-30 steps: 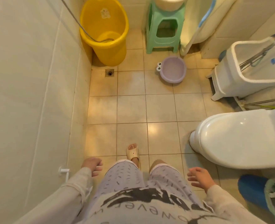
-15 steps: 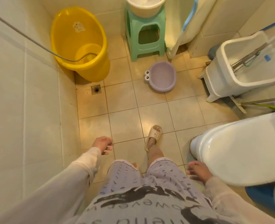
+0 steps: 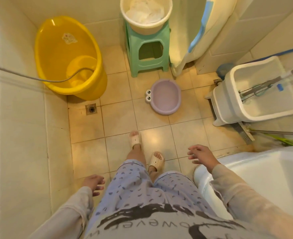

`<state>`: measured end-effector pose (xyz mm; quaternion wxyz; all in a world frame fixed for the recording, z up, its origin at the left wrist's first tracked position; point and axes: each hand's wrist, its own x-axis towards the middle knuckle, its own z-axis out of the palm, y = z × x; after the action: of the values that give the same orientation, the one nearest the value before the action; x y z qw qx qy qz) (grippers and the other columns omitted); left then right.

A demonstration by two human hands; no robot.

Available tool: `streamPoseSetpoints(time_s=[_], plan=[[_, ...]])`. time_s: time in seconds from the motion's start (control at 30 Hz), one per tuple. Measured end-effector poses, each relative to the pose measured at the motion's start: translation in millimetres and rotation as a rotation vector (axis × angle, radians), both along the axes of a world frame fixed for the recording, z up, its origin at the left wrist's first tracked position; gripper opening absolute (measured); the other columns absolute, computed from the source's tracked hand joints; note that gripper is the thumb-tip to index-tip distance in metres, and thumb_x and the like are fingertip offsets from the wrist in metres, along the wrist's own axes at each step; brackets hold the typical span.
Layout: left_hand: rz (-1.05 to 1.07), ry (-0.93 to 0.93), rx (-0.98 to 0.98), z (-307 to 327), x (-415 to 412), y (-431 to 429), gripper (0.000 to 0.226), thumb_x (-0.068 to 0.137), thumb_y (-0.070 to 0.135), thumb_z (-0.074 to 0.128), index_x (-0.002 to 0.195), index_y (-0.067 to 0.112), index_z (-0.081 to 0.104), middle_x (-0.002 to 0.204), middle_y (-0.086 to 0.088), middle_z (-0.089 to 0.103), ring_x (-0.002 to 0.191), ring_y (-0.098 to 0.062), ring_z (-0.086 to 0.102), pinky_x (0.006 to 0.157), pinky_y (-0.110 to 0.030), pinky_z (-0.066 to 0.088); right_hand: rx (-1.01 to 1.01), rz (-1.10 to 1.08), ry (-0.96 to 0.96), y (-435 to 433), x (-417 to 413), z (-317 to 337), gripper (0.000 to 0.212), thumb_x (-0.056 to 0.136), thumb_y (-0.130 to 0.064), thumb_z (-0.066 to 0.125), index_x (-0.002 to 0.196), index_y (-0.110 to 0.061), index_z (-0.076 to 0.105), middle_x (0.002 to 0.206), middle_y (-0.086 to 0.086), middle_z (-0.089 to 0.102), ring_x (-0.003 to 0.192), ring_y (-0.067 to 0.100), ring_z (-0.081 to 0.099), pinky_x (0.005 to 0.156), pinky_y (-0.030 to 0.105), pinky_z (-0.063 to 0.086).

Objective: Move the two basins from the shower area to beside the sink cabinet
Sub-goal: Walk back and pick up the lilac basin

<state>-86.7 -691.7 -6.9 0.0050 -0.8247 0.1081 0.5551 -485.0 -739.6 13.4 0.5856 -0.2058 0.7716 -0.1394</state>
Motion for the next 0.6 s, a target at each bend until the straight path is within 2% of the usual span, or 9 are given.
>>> streamPoseSetpoints(time_s=[0.07,0.27,0.43,0.53,0.6], plan=[[-0.024,0.010,-0.007,-1.2,-1.1,-32.5,0.014,0.091,0.013,0.049,0.099,0.005,0.057,0.092,-0.012,0.060,0.063,-0.020,0.051,0.059,-0.027,0.041,0.028,-0.022,0.007,-13.1,-0.7,-4.3,0.017,0.092,-0.005,0.046,0.101,-0.005,0.059,0.086,0.012,0.061,0.069,0.021,0.056,0.059,0.027,0.045],[-0.131,0.033,-0.045,4.3,-17.7,-169.0,0.014,0.092,0.010,0.048,0.103,0.005,0.055,0.078,-0.008,0.057,0.059,-0.020,0.049,0.058,-0.026,0.038,0.166,-0.129,0.030,-37.8,0.8,-15.5,0.010,0.090,-0.008,0.050,0.093,-0.005,0.059,0.080,0.011,0.060,0.065,0.022,0.052,0.053,0.026,0.041],[-0.341,0.085,-0.165,9.6,-53.0,-290.9,0.031,0.093,0.013,0.048,0.120,0.000,0.056,0.100,-0.010,0.060,0.062,-0.014,0.051,0.056,-0.025,0.042,0.251,-0.236,0.041,-55.6,-0.7,-24.7,0.008,0.089,-0.005,0.051,0.092,-0.006,0.058,0.076,0.012,0.058,0.059,0.020,0.051,0.050,0.022,0.038],[-0.457,0.093,-0.188,5.9,-73.2,-341.9,0.030,0.093,0.016,0.048,0.118,0.002,0.059,0.099,-0.008,0.062,0.068,-0.015,0.055,0.061,-0.026,0.046,0.261,-0.340,0.020,-72.1,-2.8,-32.4,0.009,0.091,-0.004,0.051,0.096,-0.002,0.058,0.075,0.014,0.057,0.057,0.021,0.051,0.044,0.020,0.035],[-0.516,0.075,-0.166,-2.1,-85.9,-365.7,0.029,0.093,0.018,0.048,0.117,0.005,0.060,0.099,-0.007,0.062,0.079,-0.019,0.057,0.070,-0.031,0.048,0.283,-0.345,0.021,-82.3,-4.3,-39.0,0.010,0.091,-0.005,0.051,0.097,-0.002,0.058,0.079,0.014,0.058,0.062,0.023,0.053,0.052,0.024,0.038]])
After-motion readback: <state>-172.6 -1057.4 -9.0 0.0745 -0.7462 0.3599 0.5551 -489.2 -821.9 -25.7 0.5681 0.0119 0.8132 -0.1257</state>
